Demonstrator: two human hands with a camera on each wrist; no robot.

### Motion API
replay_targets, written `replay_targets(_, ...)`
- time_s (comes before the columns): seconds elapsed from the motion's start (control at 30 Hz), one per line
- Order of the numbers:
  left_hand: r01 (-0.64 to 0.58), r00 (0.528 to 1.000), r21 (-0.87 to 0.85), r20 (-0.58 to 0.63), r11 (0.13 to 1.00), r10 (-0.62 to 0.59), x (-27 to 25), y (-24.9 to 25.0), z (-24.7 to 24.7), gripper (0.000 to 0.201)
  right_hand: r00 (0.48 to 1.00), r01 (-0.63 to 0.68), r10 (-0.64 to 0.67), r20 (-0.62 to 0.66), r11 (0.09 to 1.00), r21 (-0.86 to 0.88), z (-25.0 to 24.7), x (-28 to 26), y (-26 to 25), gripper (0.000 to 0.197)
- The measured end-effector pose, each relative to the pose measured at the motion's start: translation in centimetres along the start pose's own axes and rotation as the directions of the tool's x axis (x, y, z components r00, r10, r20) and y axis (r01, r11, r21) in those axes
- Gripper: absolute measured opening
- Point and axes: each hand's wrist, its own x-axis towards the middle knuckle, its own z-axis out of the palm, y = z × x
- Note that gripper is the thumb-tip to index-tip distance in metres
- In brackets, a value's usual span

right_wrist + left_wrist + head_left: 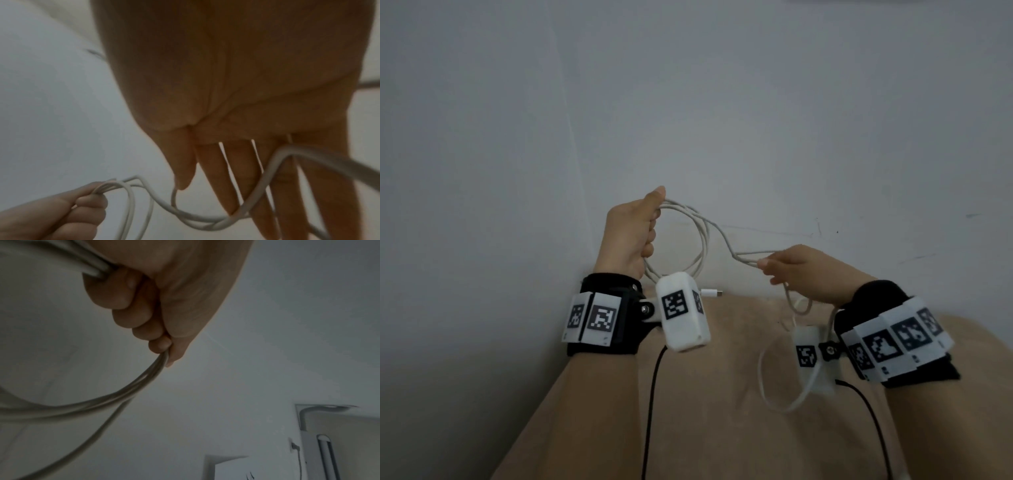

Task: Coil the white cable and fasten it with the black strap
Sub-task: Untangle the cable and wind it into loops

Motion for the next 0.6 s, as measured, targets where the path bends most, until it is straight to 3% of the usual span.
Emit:
replay_targets(0.1, 0.016, 1.000, -0.015, -0.019, 1.000, -0.016, 0.1, -0.2, -0.1, 0.038, 0.968, 0.110, -0.133, -0.212, 0.987, -0.116, -0.8, -0.5, -0.3, 0.045)
replay_targets(0.17, 0.022, 1.000, -0.020, -0.012, 1.000, -0.022, 0.2, -0.2, -0.1, 0.039, 0.923, 0.190, -0.207, -0.325, 0.978, -0.082, -0.9, -0.6, -0.3, 0.031)
replay_targets(0.23, 0.017, 1.000, 0.002, 0.010, 1.000, -0.017, 0.1, -0.3, 0.1, 0.040, 0.882, 0.284, -0.219, -0.417, 0.954, 0.098, -0.8, -0.9, -0.8, 0.020)
replay_targets(0.3, 0.005, 0.999, 0.030, 0.052, 1.000, -0.007, 0.0, -0.2, 0.6, 0.042, 0.866, 0.378, -0.193, -0.461, 0.857, 0.351, -0.3, -0.9, -1.5, 0.014)
replay_targets(0.37, -0.012, 0.995, 0.045, 0.099, 0.999, 0.008, -0.3, -0.1, 1.2, 0.044, 0.870, 0.433, -0.184, -0.457, 0.730, 0.529, 0.3, -0.5, -2.2, 0.008)
replay_targets(0.5, -0.053, 0.987, 0.046, 0.153, 0.998, 0.045, -0.9, 0.3, 2.3, 0.047, 0.930, 0.329, -0.201, -0.308, 0.829, 0.453, 1.9, 0.4, -2.6, 0.058)
replay_targets(0.6, -0.049, 0.984, 0.027, 0.171, 0.998, 0.044, -1.0, 0.6, 2.4, 0.046, 0.942, 0.297, -0.184, -0.281, 0.849, 0.438, 2.4, 0.5, -2.4, 0.053)
